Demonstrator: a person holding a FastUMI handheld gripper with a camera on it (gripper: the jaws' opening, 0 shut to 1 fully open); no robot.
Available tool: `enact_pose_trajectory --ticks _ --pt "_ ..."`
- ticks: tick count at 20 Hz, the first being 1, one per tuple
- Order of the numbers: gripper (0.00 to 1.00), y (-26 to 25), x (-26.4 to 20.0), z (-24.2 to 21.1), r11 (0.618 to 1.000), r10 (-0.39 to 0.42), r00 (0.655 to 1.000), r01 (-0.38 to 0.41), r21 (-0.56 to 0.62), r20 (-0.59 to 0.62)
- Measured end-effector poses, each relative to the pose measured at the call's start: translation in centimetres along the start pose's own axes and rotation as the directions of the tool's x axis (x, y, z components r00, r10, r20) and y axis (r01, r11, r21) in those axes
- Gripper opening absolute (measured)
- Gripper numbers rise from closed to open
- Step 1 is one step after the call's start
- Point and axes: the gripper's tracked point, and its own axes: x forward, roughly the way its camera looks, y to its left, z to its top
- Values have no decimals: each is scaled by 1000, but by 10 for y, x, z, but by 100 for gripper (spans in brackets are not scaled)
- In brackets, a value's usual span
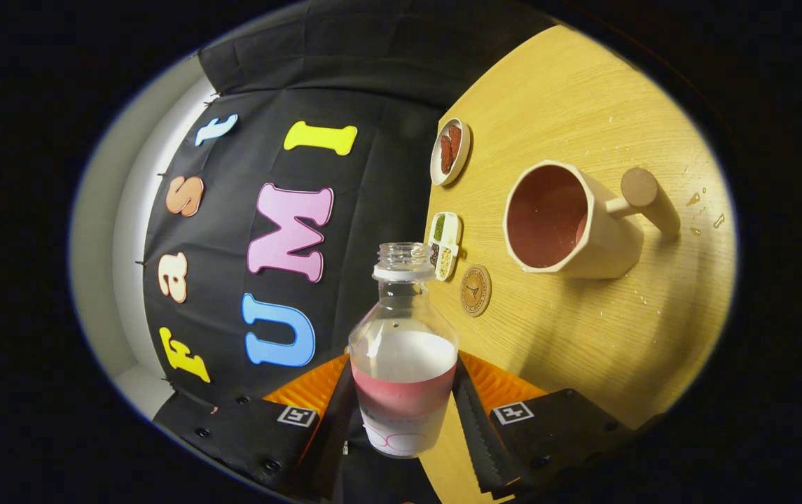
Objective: Take the bottle from table, then pour the juice into the cup, finally place the bottle on the coaster
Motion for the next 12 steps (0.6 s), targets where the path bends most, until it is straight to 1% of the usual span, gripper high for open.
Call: enact_pose_trajectory --ticks 7,12 --pt "76 -6 6 4 995 -2 1000 1 103 14" --pt "76 -10 7 12 984 -7 999 0 177 40"
